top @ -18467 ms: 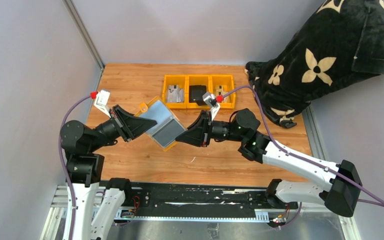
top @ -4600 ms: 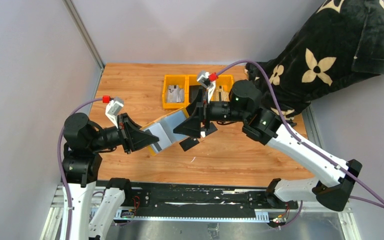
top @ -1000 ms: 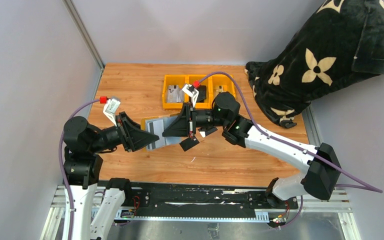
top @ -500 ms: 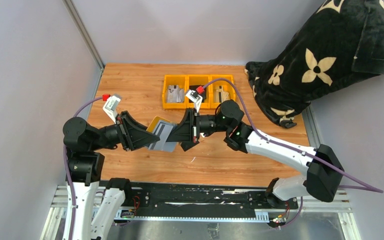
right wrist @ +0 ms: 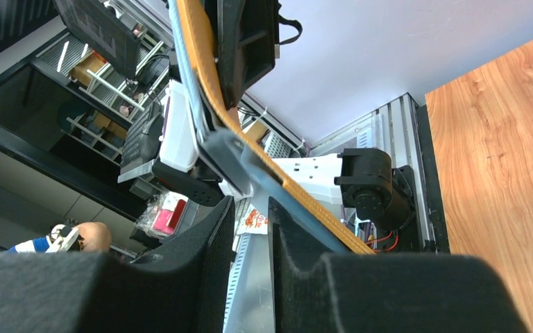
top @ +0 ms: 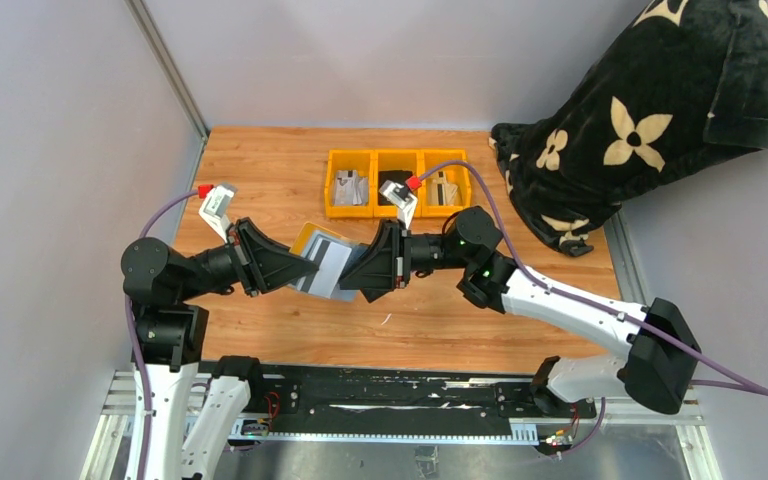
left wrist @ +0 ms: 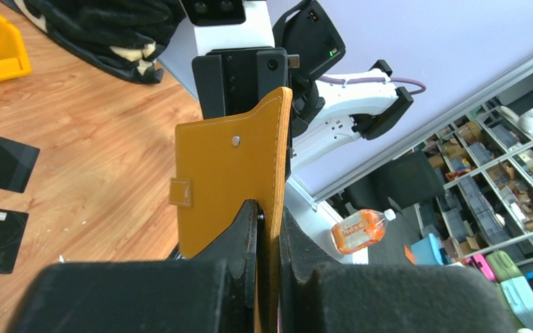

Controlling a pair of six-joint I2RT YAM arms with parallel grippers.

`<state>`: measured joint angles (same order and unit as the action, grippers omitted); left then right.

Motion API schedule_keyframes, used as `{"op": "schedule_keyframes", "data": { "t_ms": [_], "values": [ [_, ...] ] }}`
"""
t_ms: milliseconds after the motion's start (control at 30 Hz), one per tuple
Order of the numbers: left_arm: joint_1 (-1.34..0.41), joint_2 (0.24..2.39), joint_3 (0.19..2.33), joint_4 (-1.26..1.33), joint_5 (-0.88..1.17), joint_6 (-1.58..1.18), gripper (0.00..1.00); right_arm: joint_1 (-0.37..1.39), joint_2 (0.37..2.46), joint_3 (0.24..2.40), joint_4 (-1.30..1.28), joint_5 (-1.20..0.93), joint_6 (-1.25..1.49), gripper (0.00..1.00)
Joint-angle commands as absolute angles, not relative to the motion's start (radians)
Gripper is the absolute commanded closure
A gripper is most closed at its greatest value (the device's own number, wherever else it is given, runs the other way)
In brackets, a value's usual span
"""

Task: Take the credit cards out of the card holder
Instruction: Remove the credit card from the card holder.

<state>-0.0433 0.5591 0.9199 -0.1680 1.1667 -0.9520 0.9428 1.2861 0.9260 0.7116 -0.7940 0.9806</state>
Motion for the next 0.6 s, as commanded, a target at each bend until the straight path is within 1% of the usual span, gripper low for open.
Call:
{"op": "schedule_keyframes", "data": {
  "t_ms": [0, 67, 133, 267, 300, 400, 567],
  "values": [
    [-0.052, 0.554, 0.937, -0.132, 1.160, -0.987, 0.95, 0.948, 1.237, 0.885, 0.744, -0.781, 0.973, 0.72],
    [-0.052, 0.554, 0.937, -0.127, 1.154, -0.992, 0.96, 0.948, 1.226, 0.875, 0.758, -0.781, 0.977, 0.71],
    [-0.052, 0.552, 0.937, -0.124, 1.143, -0.994, 0.97, 0.948, 1.222, 0.878, 0.793, -0.796, 0.988, 0.67],
    [-0.052, 0.549, 0.936, -0.126, 1.137, -0.999, 0.97, 0.950, 1.221, 0.903, 0.820, -0.800, 0.994, 0.50],
    [-0.052, 0.548, 0.936, -0.125, 1.137, -1.002, 0.97, 0.950, 1.227, 0.918, 0.808, -0.799, 0.989, 0.48],
    [-0.052, 0.545, 0.935, -0.126, 1.137, -1.006, 0.97, 0.950, 1.254, 0.959, 0.783, -0.804, 0.977, 0.46],
    [-0.052, 0.539, 0.934, -0.132, 1.141, -1.001, 0.97, 0.950, 1.305, 0.983, 0.842, -0.817, 1.015, 0.47]
  ]
}}
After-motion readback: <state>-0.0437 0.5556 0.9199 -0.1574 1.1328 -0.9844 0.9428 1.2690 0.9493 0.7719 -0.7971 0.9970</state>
